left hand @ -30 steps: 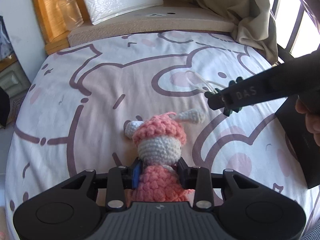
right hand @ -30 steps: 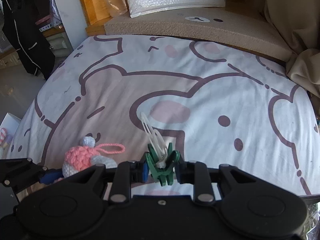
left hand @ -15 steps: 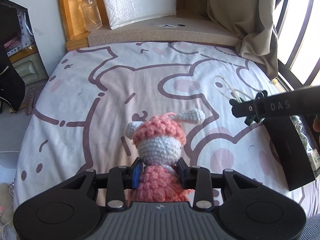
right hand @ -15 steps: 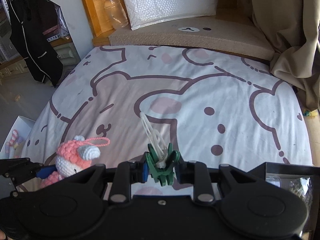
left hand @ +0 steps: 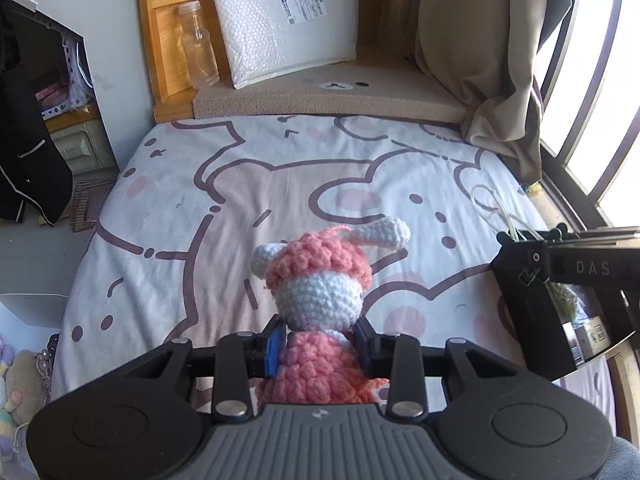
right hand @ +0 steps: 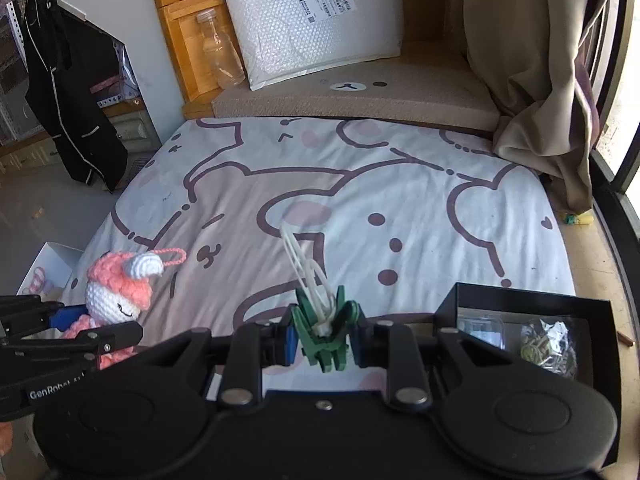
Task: Organize objects
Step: 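Carry the pink toy and green clip over the black box with both tools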
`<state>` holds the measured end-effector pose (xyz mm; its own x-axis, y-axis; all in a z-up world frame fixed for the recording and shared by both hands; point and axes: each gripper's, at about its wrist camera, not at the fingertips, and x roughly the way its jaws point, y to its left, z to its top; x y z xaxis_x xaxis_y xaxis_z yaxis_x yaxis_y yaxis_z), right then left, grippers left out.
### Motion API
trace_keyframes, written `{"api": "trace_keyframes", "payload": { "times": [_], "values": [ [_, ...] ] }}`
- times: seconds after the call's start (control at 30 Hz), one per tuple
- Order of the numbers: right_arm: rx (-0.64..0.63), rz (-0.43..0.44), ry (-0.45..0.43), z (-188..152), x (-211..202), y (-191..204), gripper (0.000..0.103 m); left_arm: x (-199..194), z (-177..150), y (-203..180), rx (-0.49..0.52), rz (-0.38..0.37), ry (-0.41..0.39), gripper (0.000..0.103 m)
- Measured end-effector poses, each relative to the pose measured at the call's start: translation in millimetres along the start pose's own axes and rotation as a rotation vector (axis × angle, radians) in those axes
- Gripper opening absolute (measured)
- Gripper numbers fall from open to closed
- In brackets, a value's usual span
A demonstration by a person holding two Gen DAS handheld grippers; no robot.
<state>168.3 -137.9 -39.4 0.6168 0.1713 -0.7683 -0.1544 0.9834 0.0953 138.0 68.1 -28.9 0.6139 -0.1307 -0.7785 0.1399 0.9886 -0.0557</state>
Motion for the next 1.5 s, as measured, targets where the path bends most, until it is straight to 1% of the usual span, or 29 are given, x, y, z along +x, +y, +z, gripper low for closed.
{"api": "trace_keyframes", "payload": {
  "times": [0.3,0.5,0.73,0.83,1.03,1.5],
  "values": [
    [0.043,0.019,-0.067,-12,-41,-5,0.026,-37,-3,-11,-0.032,-0.009,-0.052,0.038],
    [0.040,0.011,-0.086,-24,-58,-3,0.026,-56,-9,-20,-0.045,-0.011,-0.068,0.038],
    [0.082,0.011,-0.100,-38,-72,-10,0.026,-71,-13,-29,-0.055,-0.017,-0.080,0.038],
    [0.110,0.015,-0.107,-41,-76,-14,0.026,-76,-13,-34,-0.052,-0.013,-0.091,0.038],
    [0.123,0.017,-0.120,-46,-83,-16,0.026,-83,-12,-39,-0.060,-0.015,-0.106,0.038],
    [0.133,0.032,-0.144,-46,-86,-28,0.026,-82,-12,-44,-0.085,-0.004,-0.118,0.038]
  ]
}}
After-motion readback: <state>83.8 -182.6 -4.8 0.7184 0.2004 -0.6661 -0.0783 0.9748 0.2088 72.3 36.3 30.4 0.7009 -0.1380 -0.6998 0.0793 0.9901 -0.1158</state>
